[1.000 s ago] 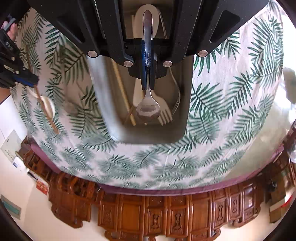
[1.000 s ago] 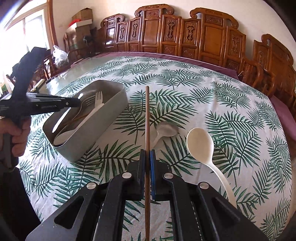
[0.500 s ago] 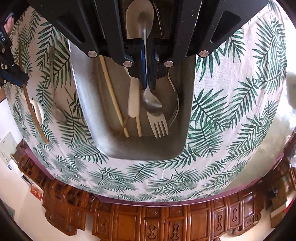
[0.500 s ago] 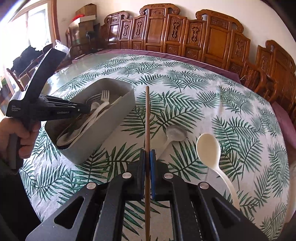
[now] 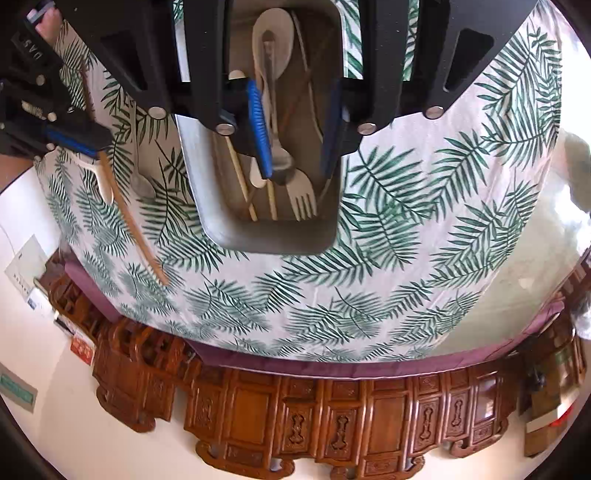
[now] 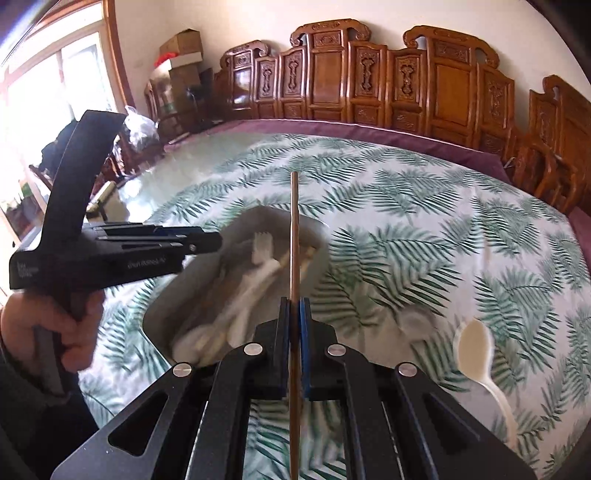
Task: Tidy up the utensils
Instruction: 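Lower the chopstick into the grey tray with the right tool and open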
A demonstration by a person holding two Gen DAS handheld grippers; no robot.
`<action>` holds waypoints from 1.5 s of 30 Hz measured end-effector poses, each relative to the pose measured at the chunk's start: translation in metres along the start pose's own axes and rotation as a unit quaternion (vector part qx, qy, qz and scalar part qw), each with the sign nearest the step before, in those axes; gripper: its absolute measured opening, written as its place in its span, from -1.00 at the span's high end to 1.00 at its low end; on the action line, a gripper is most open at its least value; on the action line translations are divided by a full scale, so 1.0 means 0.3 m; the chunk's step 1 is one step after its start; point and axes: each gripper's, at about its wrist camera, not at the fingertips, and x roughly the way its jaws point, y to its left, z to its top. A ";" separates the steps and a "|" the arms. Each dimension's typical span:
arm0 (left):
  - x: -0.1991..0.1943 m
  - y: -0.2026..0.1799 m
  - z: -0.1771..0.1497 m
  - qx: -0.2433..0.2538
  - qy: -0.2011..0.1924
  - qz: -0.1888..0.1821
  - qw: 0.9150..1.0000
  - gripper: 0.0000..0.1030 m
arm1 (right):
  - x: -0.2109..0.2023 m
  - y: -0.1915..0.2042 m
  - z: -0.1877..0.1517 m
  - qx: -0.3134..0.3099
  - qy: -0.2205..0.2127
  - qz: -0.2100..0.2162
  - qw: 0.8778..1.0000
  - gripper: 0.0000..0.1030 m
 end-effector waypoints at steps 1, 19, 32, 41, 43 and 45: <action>-0.006 0.015 0.004 -0.007 -0.003 -0.001 1.000 0.25 | 0.007 0.010 0.008 0.002 -0.001 0.003 1.000 0.88; -0.111 0.221 0.041 -0.066 -0.051 0.016 0.996 -0.61 | 0.219 0.103 0.112 0.059 -0.011 0.054 0.997 0.88; -0.125 0.215 0.042 -0.059 -0.056 0.017 0.997 -0.61 | 0.311 0.175 0.004 0.018 0.025 -0.003 1.000 0.88; -0.115 0.183 0.040 -0.045 -0.057 0.023 0.997 -0.61 | 0.234 0.152 0.002 0.015 0.006 0.019 1.000 0.86; -0.110 0.175 0.040 -0.043 -0.055 0.024 0.997 -0.61 | 0.183 0.126 -0.003 0.013 -0.006 0.018 1.000 0.86; -0.105 0.165 0.036 -0.041 -0.054 0.023 0.997 -0.61 | 0.125 0.091 -0.016 0.009 -0.018 0.013 1.000 0.86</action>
